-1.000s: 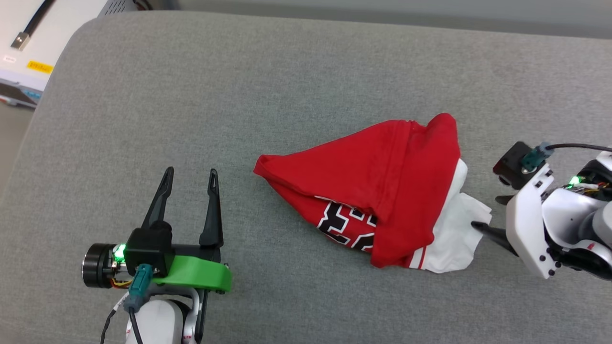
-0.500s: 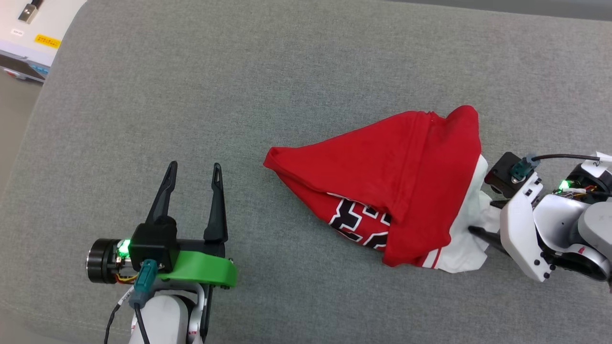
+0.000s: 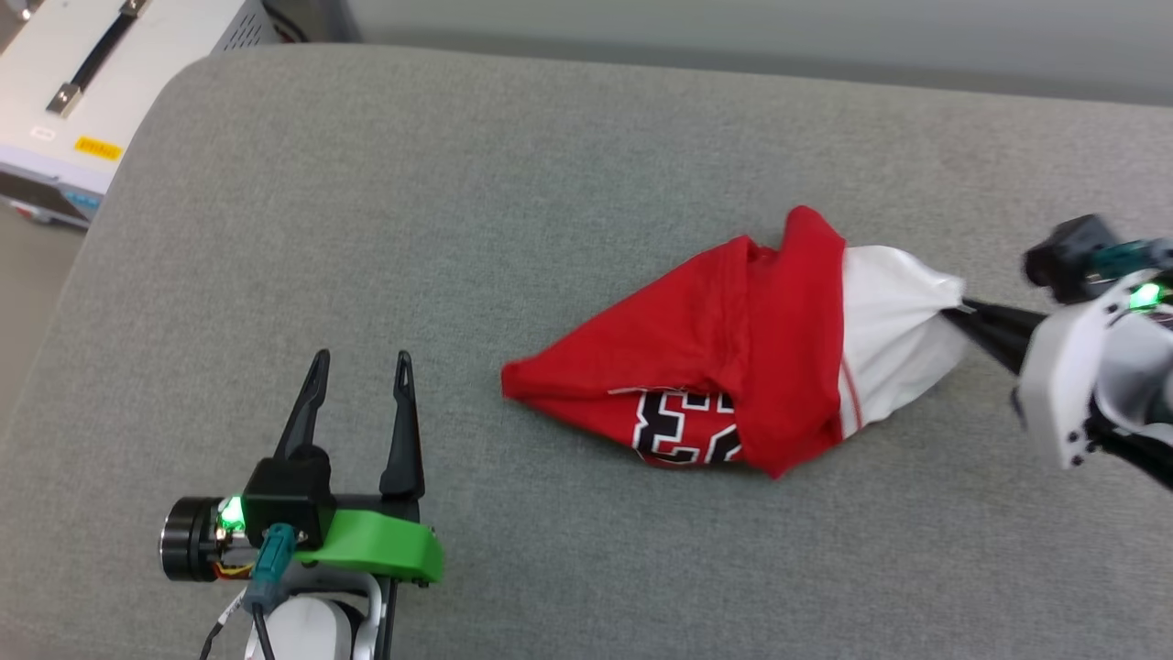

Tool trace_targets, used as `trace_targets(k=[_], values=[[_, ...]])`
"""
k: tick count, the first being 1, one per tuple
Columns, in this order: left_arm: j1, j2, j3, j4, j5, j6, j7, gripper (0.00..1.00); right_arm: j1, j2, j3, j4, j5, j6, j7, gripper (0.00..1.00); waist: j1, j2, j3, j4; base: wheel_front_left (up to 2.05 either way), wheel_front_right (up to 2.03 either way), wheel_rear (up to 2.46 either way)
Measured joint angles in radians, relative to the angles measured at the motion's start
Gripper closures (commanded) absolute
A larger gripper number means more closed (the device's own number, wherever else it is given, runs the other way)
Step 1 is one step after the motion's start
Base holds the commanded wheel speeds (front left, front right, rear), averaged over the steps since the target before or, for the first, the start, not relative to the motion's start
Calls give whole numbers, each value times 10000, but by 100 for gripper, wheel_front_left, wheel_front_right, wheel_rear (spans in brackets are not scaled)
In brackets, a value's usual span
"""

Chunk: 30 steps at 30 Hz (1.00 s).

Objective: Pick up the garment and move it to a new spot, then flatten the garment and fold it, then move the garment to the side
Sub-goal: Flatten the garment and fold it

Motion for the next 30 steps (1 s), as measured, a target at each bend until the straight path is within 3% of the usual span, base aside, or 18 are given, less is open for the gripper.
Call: trace_targets(k=[7,13,18,23,29,30], values=[[336,2,111,4,15,-67,0,0,1321,-1093,-1570,240,1034,0,-899,100,0,0,-549,-470,0,0,0],[470,2,171,-8,84,-92,0,0,3272,-1440,-2650,1300,1992,0,-1530,100,-1,0,-797,-837,0,0,0],[538,0,196,-13,86,-98,0,0,4921,-1290,-3009,2426,2606,0,-1797,100,-1,0,-882,-976,0,0,0],[569,0,211,-6,104,-142,0,0,6122,-663,-3116,3467,3145,2,-1779,100,-1,0,-905,-1010,0,0,0],[569,2,215,23,159,-176,0,0,6313,-301,-3321,3946,3206,2,-2148,100,-1,0,-929,-1059,0,0,0],[570,4,221,29,161,-176,0,0,6312,-234,-3361,3981,3097,0,-2380,57,-1,0,-947,-1079,0,0,0]])
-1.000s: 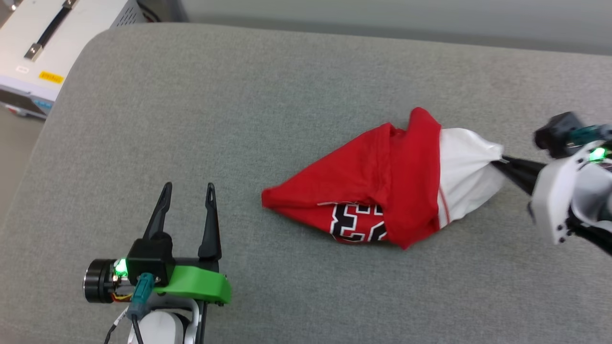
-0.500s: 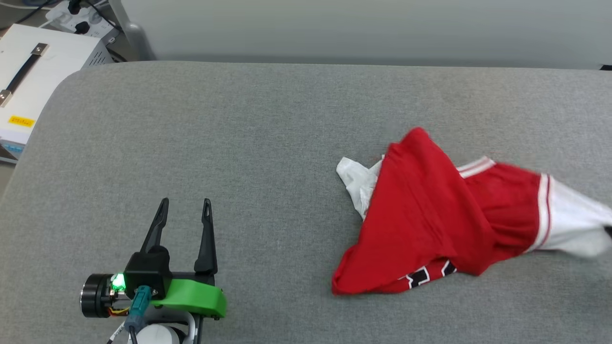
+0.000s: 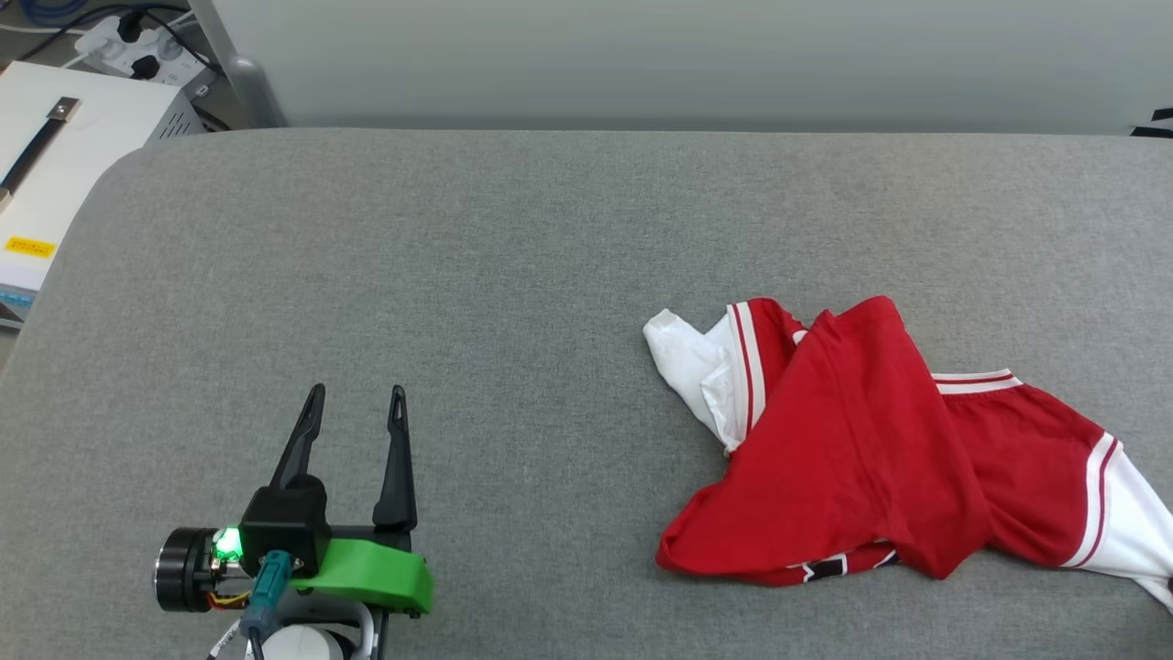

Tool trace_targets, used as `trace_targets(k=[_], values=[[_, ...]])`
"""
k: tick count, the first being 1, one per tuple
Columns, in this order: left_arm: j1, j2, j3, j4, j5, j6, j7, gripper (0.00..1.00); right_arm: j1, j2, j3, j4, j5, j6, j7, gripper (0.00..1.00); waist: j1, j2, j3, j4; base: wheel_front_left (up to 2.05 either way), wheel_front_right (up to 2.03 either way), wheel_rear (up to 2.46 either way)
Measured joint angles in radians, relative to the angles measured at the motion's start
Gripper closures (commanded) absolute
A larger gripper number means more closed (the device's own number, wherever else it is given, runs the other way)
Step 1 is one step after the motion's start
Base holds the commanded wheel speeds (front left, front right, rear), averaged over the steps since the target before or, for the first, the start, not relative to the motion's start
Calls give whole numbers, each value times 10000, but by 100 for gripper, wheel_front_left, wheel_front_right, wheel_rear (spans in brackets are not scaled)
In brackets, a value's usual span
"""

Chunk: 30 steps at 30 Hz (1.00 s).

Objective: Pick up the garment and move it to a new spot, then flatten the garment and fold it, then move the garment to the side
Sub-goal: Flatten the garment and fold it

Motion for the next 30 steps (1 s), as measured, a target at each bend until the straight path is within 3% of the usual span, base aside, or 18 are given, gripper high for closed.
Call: trace_targets(k=[1,6,8,10,12,14,18,21,24,30], values=[[0,0,-6,10,0,-2,0,0,-15,50,-29,31,-213,0,-295,0,0,0,-27,-17,0,0,0],[15,23,-12,50,10,-13,0,0,-471,88,-761,33,-1565,0,-1476,0,0,0,-210,-70,0,0,0],[35,36,-10,52,10,-48,0,0,-787,159,-1522,-111,-2096,0,-1580,0,0,0,-289,-84,0,0,0],[78,56,4,44,10,-54,0,0,-1032,403,-2938,-627,-3154,0,-1588,0,0,0,-366,-102,0,0,0],[118,65,2,38,12,-54,0,0,-1040,895,-4587,-1463,-4514,0,-1611,0,0,-1,-425,-113,0,0,0],[156,69,-10,29,12,-54,0,0,-728,1802,-6073,-2554,-5848,-2,-1636,0,0,-1,-477,-99,0,0,0],[200,82,-50,23,13,-56,0,0,527,3889,-7751,-4865,-8025,-2,-1653,0,0,-1,-512,0,0,0,0],[179,105,-86,25,25,-82,0,0,1209,5053,-8050,-6199,-8984,-2,-1657,0,0,-1,-496,81,0,0,0],[76,150,-125,15,48,-86,0,0,1631,5787,-7927,-7020,-9444,-2,-1659,0,0,-1,-449,136,0,0,0],[-500,343,-247,-63,58,-286,0,0,2121,6372,-7434,-7532,-9798,-2,-1657,0,0,0,-342,179,0,0,0]])
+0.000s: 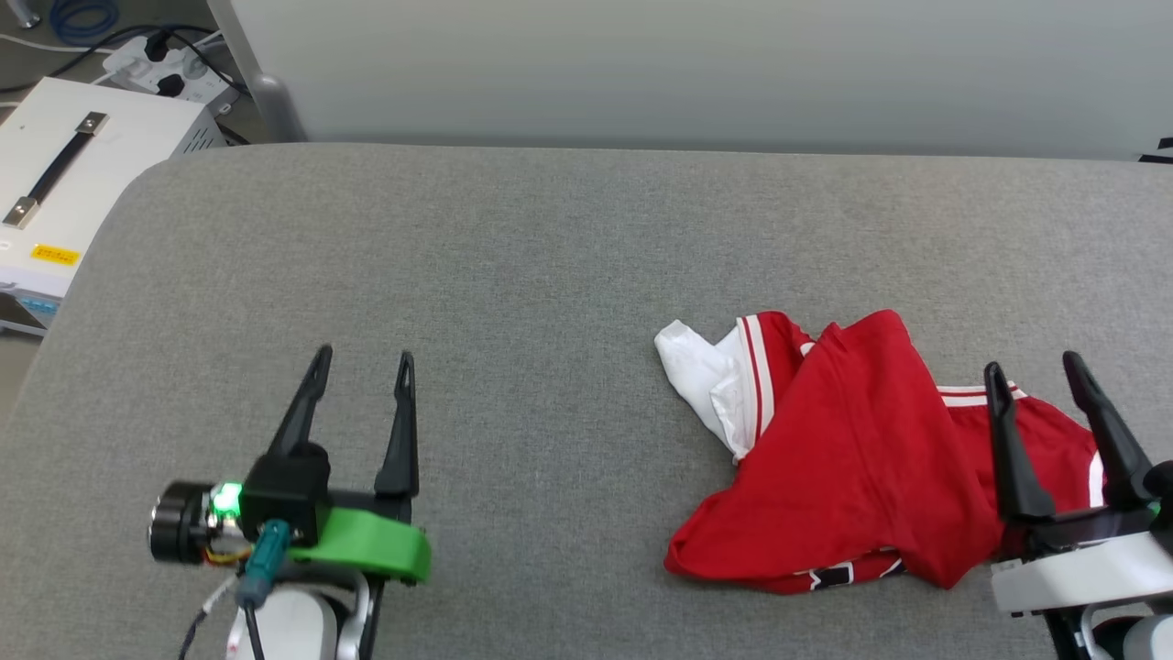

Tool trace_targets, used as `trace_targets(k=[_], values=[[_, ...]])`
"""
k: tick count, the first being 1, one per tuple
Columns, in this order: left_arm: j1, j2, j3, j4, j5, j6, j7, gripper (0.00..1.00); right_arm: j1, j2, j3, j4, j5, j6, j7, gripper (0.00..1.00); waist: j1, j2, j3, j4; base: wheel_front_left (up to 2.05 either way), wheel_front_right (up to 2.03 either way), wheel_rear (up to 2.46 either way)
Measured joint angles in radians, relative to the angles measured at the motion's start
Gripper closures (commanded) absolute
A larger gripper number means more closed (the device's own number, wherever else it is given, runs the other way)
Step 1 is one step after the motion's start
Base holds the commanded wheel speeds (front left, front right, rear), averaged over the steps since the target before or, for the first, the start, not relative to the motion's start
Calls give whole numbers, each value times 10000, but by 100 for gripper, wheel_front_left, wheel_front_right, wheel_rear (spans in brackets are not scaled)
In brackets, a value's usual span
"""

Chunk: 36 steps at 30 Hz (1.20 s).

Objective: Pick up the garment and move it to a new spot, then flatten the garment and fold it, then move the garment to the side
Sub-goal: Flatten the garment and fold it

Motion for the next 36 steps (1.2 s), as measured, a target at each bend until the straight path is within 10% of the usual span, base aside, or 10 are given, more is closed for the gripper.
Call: trace_targets(k=[12,29,36], values=[[-3541,1542,-1496,1452,-756,-917,169,0,-11,221,458,36,19,0,0,0,0,0,460,-350,0,0,0],[-9271,3894,-9110,2337,-7741,-945,7996,0,-945,401,665,10,-2,0,0,0,0,0,1466,-1663,0,0,0],[-10538,4027,-11001,3080,-8612,-947,8991,0,-1489,562,786,12,4,0,0,0,1,0,2129,-2234,0,0,0]])
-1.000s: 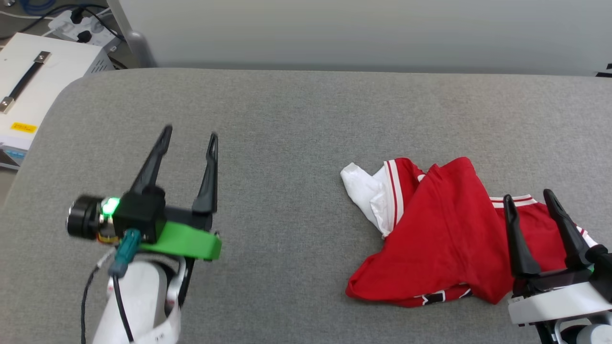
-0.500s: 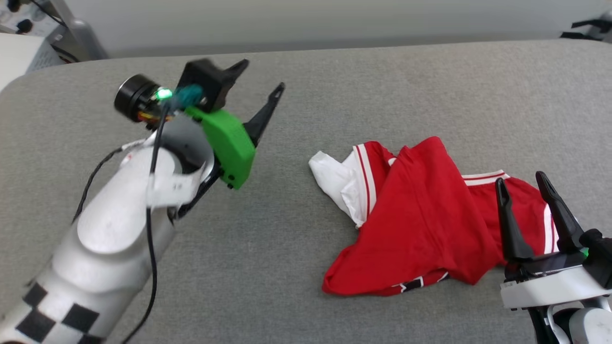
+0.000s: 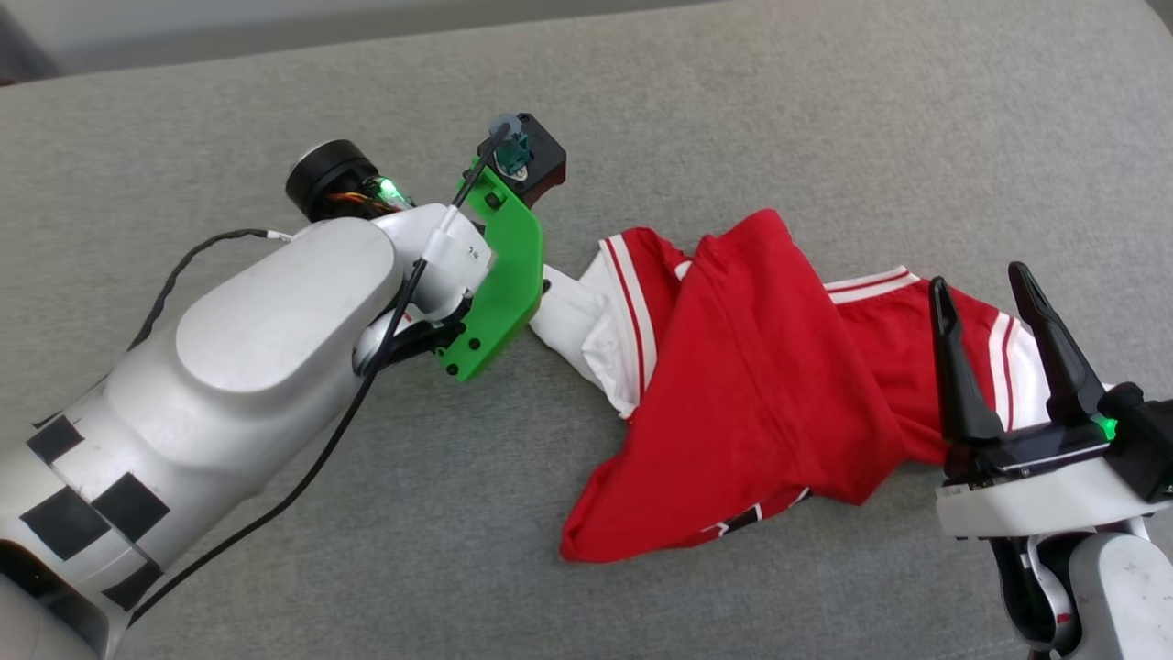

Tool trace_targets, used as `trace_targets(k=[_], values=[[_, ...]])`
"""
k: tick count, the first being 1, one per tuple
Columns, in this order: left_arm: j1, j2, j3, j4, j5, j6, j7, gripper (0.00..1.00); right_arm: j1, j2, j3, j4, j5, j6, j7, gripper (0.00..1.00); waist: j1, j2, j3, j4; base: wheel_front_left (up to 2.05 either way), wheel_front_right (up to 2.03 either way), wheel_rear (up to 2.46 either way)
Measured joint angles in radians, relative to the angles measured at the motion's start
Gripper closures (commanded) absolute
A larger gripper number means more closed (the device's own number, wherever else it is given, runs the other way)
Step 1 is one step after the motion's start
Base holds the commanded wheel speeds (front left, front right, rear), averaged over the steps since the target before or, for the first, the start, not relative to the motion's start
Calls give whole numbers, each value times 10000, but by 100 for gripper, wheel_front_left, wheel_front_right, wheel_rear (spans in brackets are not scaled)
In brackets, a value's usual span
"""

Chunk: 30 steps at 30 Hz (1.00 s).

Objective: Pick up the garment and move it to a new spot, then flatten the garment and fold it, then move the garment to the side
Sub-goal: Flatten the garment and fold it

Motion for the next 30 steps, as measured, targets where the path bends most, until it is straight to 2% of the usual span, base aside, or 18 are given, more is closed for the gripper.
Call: trace_targets(k=[5,11,12,13,14,18,22,30], values=[[-402,46,-732,832,-389,0,-54,0,-307,107,50,13,8,0,0,0,0,0,478,-412,0,0,0],[-439,-46,-1060,1448,-596,2,-23,0,-471,201,-4,63,13,0,0,0,1,0,997,-787,0,0,0],[-443,-27,-1037,1434,-594,2,182,9,-477,219,4,71,13,0,0,0,0,0,1064,-840,0,0,0],[-451,12,-1012,1371,-593,2,339,83,-484,232,4,75,13,0,0,0,1,0,1121,-885,0,0,0],[-454,50,-982,1260,-591,2,439,100,-493,232,-10,82,13,0,0,0,0,0,1174,-920,0,0,0],[-388,123,-991,738,-263,2,535,100,-516,232,-117,111,10,0,0,0,0,0,1253,-931,0,0,0],[-372,142,-1122,479,15,2,-359,100,-517,219,-171,115,-6,0,0,0,1,0,1158,-790,0,0,0],[-734,376,-1246,199,378,2,-3806,100,-325,132,-479,159,-8,0,-2,0,1,0,679,-280,0,0,0]])
